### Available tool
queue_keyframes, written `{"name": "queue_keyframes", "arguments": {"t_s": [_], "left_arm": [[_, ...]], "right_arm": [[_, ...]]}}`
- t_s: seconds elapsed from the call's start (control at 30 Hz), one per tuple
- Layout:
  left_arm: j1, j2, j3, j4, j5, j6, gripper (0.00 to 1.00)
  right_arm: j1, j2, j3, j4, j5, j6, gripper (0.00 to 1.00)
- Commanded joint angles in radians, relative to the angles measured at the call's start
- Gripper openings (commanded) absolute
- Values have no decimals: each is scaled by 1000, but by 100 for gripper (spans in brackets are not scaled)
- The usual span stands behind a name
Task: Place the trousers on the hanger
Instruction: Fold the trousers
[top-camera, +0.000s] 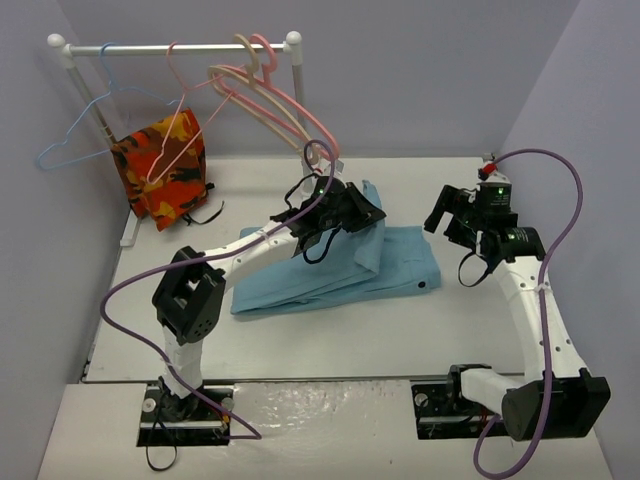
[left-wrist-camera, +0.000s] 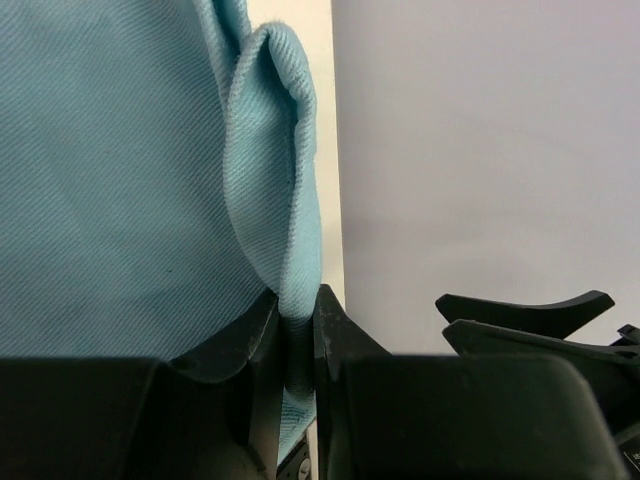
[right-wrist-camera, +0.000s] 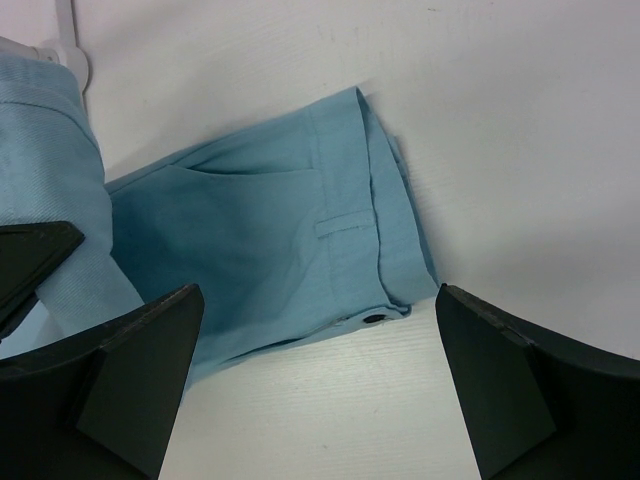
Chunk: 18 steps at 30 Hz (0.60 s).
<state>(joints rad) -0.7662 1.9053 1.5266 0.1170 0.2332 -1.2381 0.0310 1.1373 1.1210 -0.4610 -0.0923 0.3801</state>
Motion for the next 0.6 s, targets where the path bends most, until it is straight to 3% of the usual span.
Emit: {"name": "queue_keyframes", "arguments": {"t_s": [0.0, 0.23, 0.4, 0.5, 0.57], "left_arm": [[-18, -64, 111, 99, -3, -3, 0], [-19, -59, 93, 94, 11, 0, 0], [-19, -51, 73, 97, 22, -3, 0], [-19, -51, 73, 92, 27, 3, 0], [-19, -51, 75, 86, 30, 7, 0]], "right_arm": [[-10, 49, -33, 13, 33, -2, 100], [4, 152, -167, 86, 42, 50, 100], [82, 242, -221, 180, 135, 80, 97], [135, 254, -231, 222, 189, 80, 88], [161, 256, -227, 240, 193, 76, 74]]}}
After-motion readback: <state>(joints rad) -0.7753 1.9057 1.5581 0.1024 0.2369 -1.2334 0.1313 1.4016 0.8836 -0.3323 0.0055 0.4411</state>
